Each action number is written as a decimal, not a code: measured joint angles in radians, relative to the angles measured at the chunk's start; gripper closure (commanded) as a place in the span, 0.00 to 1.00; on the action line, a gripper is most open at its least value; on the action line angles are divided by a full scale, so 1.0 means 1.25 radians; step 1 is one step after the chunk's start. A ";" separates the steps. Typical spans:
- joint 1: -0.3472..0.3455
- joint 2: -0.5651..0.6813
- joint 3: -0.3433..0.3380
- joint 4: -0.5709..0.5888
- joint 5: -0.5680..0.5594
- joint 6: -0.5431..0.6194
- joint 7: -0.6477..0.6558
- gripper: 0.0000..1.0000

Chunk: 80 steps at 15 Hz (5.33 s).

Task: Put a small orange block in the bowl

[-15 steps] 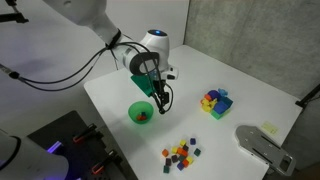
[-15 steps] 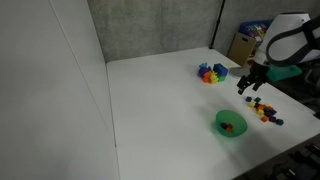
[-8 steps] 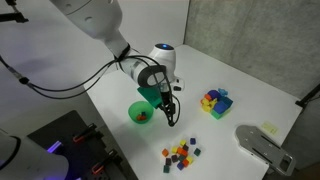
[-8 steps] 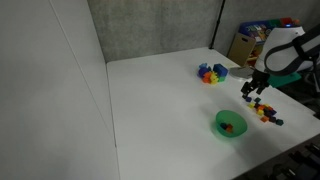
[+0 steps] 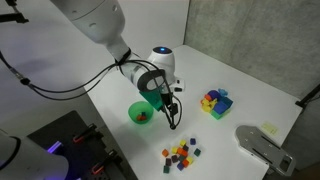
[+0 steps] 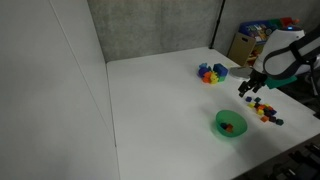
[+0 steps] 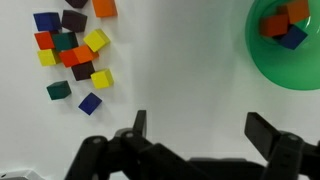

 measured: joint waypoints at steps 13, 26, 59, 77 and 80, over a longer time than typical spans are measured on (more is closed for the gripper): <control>-0.279 0.185 0.171 0.014 0.091 0.148 -0.295 0.00; -0.296 0.250 0.101 0.015 0.035 0.150 -0.314 0.00; -0.154 -0.019 0.263 -0.088 0.132 0.148 -0.214 0.91; 0.091 -0.325 0.077 -0.191 0.002 -0.056 0.123 0.00; 0.076 -0.405 0.071 -0.180 0.002 -0.228 0.099 0.00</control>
